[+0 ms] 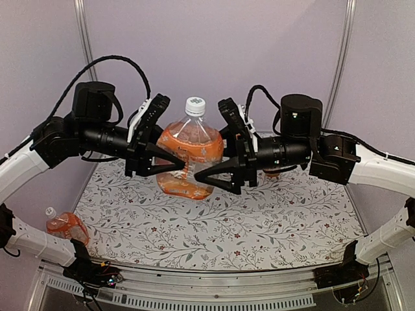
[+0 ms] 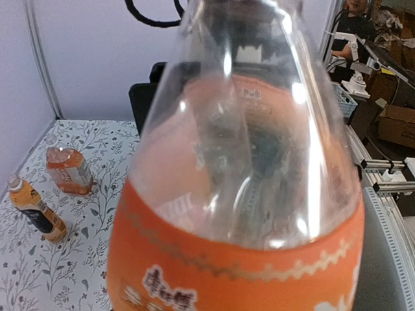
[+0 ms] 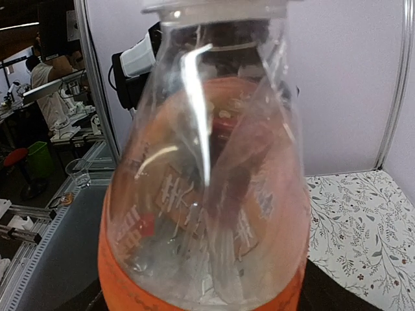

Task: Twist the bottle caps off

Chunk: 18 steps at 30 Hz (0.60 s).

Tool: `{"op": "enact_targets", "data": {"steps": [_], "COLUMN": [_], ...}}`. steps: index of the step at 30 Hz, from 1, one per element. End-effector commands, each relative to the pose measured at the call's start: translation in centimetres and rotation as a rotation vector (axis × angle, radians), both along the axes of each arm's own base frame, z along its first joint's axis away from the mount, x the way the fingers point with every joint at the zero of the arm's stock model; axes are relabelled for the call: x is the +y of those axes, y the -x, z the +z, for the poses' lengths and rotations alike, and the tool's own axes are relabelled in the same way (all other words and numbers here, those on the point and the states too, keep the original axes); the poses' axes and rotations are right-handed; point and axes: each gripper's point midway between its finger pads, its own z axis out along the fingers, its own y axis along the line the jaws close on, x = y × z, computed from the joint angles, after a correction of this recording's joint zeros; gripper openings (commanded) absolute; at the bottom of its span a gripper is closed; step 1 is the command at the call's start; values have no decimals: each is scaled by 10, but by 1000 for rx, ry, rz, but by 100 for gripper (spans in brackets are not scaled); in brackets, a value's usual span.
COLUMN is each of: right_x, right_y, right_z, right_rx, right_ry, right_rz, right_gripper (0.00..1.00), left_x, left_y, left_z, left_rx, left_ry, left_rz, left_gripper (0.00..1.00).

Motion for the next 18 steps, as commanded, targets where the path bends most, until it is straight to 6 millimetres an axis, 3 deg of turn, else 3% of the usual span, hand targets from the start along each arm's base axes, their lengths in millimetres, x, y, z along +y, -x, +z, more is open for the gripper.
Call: {"op": "enact_targets", "data": {"steps": [1,6,9,13,18], "right_x": [-16,-37,-45,-47,-23], "right_y": [-25,-41,-62,-92,-98], "right_z": [7,21,25,16,0], "right_rx": [32,132,237,388,489], "right_ry": [-10,-3,1,67,117], "right_rz": [-192,-346,-490,-689,-688], "right_gripper": [88,87,84,77,73], "left_x": [12,47,64,66,61], "left_y": [-20,-97,-130,-136,-130], "left_z": [-11,-26,-30,-35,-42], "left_rx": [-125,-587,-839,-946,-992], "left_ry": [-72,-326,-499,-566,-578], "left_rz": [129,477,636,665,640], "left_gripper": [34,33,31,29,30]}}
